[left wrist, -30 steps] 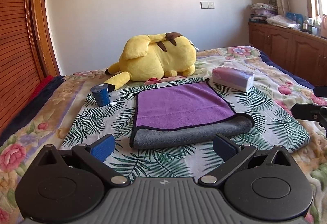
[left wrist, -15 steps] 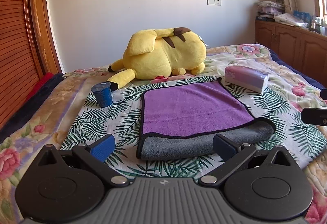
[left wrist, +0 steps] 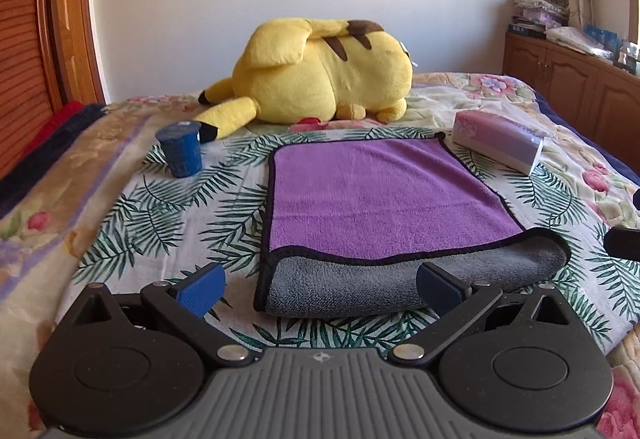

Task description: Fold towel

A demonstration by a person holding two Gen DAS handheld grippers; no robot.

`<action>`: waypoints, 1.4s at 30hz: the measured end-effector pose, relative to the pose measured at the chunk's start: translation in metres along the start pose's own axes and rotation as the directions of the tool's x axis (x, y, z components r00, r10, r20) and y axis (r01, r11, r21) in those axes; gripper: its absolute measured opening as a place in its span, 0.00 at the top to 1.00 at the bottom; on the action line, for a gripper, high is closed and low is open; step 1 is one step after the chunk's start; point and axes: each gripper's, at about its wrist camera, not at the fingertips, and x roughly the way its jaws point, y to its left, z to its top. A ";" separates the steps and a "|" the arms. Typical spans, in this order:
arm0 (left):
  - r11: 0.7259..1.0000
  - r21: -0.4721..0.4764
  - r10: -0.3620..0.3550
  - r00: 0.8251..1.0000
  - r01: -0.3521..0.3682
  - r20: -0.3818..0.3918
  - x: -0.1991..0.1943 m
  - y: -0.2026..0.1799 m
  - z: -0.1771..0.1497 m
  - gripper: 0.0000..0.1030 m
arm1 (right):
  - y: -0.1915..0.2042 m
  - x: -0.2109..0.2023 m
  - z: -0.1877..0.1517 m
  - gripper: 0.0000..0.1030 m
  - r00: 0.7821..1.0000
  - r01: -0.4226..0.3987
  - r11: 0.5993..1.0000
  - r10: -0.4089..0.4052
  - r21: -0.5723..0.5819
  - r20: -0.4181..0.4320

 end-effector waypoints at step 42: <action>0.991 -0.047 -0.134 0.979 0.128 -0.157 0.077 0.045 -0.001 0.80 | -0.028 0.097 0.005 0.25 0.965 -0.022 0.996 0.043 0.082 -0.260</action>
